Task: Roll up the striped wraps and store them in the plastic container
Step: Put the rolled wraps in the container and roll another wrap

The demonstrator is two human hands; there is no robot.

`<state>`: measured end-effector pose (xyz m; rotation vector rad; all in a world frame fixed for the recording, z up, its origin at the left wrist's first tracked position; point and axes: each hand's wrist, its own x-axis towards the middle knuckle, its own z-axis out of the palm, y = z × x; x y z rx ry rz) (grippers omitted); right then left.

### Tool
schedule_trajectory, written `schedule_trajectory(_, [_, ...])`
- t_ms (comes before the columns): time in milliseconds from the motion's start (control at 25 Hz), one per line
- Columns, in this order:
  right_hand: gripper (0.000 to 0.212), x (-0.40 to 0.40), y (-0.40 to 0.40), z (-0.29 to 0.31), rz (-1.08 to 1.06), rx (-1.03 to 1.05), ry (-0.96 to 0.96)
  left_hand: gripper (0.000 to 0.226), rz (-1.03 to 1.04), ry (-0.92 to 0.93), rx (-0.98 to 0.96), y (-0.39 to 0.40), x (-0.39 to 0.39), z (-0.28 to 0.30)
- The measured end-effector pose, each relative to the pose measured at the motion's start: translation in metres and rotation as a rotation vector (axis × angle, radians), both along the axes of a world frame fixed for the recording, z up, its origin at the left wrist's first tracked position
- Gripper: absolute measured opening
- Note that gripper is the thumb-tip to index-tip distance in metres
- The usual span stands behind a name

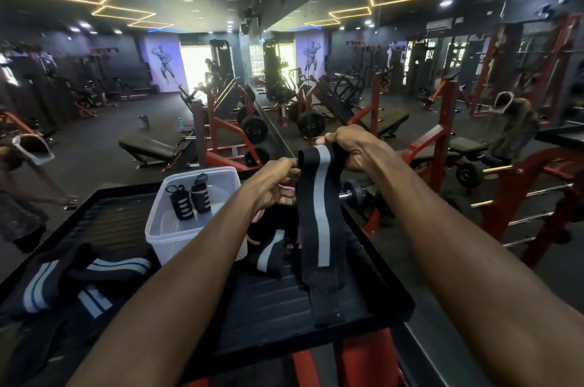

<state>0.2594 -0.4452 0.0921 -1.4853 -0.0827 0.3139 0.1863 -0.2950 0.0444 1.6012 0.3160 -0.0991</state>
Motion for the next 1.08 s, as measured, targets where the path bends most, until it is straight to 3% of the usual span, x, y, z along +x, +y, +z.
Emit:
schedule_trajectory(120, [0.027,-0.001,0.003,-0.010,0.010,0.046,-0.026,0.009,0.046,-0.070,-0.163,0.005,0.006,-0.007])
schedule_trajectory(280, [0.020,0.002,0.005,-0.019,0.017,0.012,-0.081,0.014,0.087,-0.117,-0.151,0.008,0.013,-0.018])
schedule_trajectory(360, [0.028,0.004,0.001,-0.025,0.099,-0.096,-0.136,0.017,0.214,-0.141,-0.127,0.012,0.021,-0.019])
schedule_trajectory(480, [0.042,0.003,-0.010,-0.043,0.315,-0.416,-0.167,0.024,0.357,-0.177,-0.081,0.020,0.028,-0.016])
schedule_trajectory(600, [0.019,-0.003,-0.013,-0.060,0.448,-0.518,-0.179,0.026,0.368,-0.186,-0.125,0.021,0.032,-0.015])
schedule_trajectory(800, [0.018,-0.008,0.001,-0.057,0.351,-0.457,-0.419,0.022,0.409,-0.231,-0.285,0.017,0.037,-0.011])
schedule_trajectory(920, [0.016,-0.013,0.011,-0.045,0.356,-0.481,-0.521,0.024,0.419,-0.283,-0.239,0.017,0.040,-0.004])
schedule_trajectory(1080, [0.022,-0.013,0.020,-0.043,0.397,-0.400,-0.434,0.027,0.432,-0.306,-0.192,0.022,0.043,0.003])
